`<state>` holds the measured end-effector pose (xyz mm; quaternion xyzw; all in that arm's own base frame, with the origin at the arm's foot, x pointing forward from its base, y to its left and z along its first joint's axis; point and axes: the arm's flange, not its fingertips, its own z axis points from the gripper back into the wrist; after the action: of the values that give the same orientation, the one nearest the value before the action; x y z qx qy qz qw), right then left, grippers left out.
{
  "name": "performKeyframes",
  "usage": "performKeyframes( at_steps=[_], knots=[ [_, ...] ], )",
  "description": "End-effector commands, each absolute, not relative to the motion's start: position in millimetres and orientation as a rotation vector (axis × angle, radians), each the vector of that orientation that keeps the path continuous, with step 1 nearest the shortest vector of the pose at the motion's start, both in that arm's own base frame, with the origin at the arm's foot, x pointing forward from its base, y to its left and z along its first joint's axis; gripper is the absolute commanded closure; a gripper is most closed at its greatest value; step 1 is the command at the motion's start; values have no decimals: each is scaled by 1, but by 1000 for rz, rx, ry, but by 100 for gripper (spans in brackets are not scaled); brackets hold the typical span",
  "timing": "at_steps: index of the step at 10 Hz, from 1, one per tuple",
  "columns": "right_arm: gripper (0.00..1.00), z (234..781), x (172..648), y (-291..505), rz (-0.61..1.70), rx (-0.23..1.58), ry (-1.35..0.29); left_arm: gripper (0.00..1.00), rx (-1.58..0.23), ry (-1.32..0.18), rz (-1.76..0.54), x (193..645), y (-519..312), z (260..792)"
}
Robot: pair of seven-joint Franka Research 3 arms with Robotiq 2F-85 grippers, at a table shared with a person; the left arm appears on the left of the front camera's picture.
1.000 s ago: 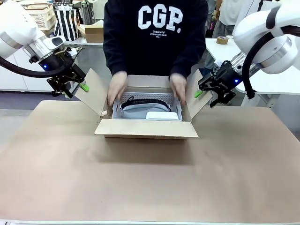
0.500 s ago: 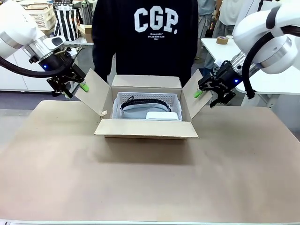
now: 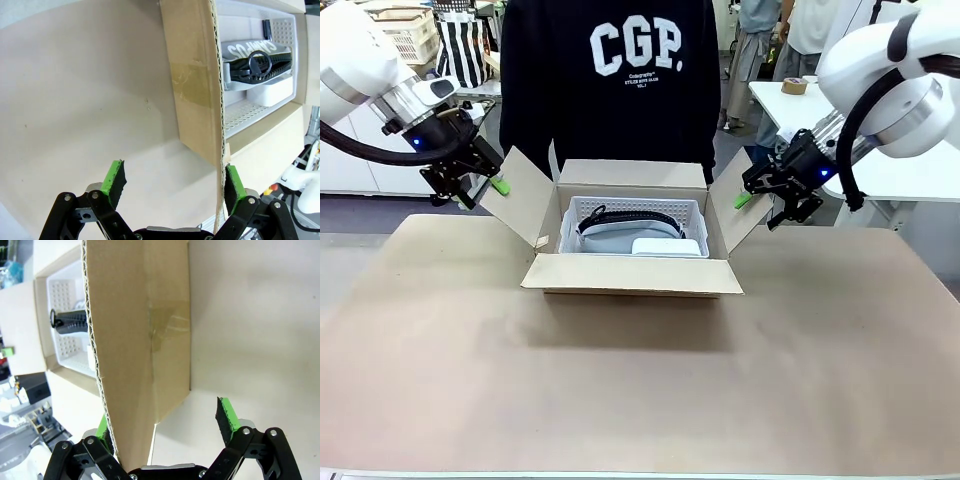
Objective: Pack the gift set into the box.
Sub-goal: Lift both hands away from the flaps of the Package Box.
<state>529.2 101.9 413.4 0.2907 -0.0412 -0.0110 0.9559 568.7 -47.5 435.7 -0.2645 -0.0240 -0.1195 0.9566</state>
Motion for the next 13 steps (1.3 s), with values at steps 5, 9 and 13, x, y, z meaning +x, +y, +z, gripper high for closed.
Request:
performKeyframes(
  at_steps=[5,9,13],
  knots=[
    [0,416,532,105,-40,564,-87,0,-520,-47,-230,567,-48,437],
    [0,416,532,105,-40,564,-87,0,-520,-47,-230,567,-48,437],
    [0,413,529,102,-22,590,-84,0,-537,-49,-243,569,-47,436]
  ],
)
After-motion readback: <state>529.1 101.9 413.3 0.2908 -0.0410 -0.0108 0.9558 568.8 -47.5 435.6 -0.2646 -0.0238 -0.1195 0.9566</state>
